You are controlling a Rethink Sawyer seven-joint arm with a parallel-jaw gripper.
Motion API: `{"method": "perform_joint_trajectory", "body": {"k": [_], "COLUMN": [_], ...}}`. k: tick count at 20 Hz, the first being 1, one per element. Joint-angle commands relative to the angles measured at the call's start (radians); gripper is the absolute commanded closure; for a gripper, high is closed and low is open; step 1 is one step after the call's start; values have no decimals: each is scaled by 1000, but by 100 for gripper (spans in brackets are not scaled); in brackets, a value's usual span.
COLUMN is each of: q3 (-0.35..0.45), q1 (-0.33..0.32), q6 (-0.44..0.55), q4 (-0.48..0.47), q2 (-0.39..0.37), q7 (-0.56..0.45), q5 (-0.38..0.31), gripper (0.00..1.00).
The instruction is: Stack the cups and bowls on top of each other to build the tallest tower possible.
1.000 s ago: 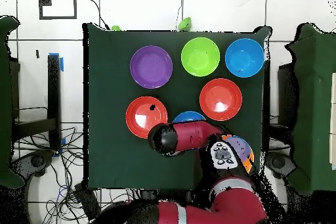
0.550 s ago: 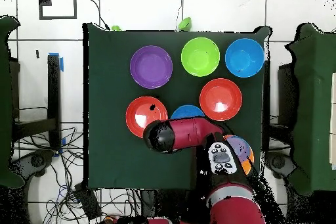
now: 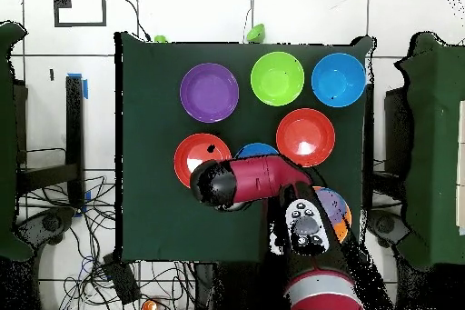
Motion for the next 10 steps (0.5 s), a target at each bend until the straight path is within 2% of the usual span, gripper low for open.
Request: {"method": "perform_joint_trajectory", "body": {"k": [1,6,10], "q3": [46,-30,-86], "q1": [26,88,114], "q6": [146,181,180], "q4": [12,-15,-6], "q2": [-92,-139,-171], "q7": [-31,32,38], "q5": [-2,-63,-108], "gripper": [100,100,100]}}
